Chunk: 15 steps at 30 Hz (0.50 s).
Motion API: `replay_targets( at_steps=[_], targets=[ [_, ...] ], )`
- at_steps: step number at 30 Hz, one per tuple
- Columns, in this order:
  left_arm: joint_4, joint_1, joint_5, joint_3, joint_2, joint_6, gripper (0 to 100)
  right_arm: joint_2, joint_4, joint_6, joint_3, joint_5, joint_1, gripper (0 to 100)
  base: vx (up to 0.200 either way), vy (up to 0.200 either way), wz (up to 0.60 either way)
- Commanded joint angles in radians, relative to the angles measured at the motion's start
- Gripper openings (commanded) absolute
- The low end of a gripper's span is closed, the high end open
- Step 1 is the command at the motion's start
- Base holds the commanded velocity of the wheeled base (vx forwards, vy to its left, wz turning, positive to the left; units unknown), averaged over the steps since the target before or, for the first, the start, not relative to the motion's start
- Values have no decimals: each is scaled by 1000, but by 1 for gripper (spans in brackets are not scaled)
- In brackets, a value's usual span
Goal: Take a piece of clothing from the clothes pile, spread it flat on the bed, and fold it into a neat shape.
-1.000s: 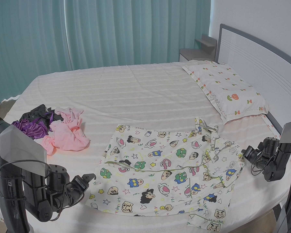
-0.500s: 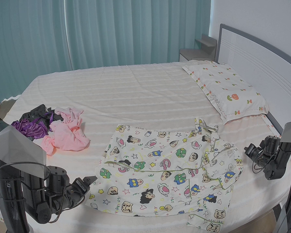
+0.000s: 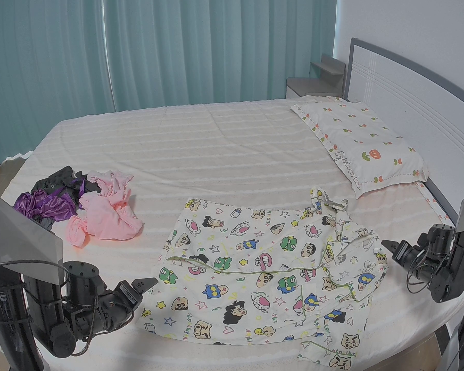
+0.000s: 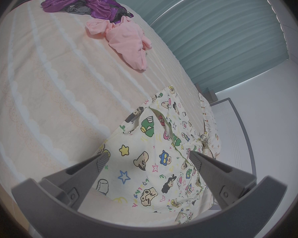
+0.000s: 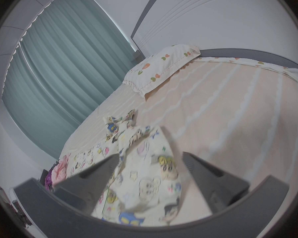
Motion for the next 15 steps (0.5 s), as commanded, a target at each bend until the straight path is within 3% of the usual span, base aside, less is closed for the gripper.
replay_targets(
  at_steps=[1, 5, 15],
  targets=[
    [-18, -3, -2, 18, -6, -7, 100, -137, -58, 64, 211, -7, 124, 100, 0, 0, 0],
    [-18, -8, -2, 18, -4, -14, 100, -160, -58, 96, 232, -12, 159, 100, 0, 0, 0],
    [-18, -57, 27, 18, 20, -37, 100, -164, -58, 106, 232, -10, 176, 100, -200, 0, 0]
  ],
)
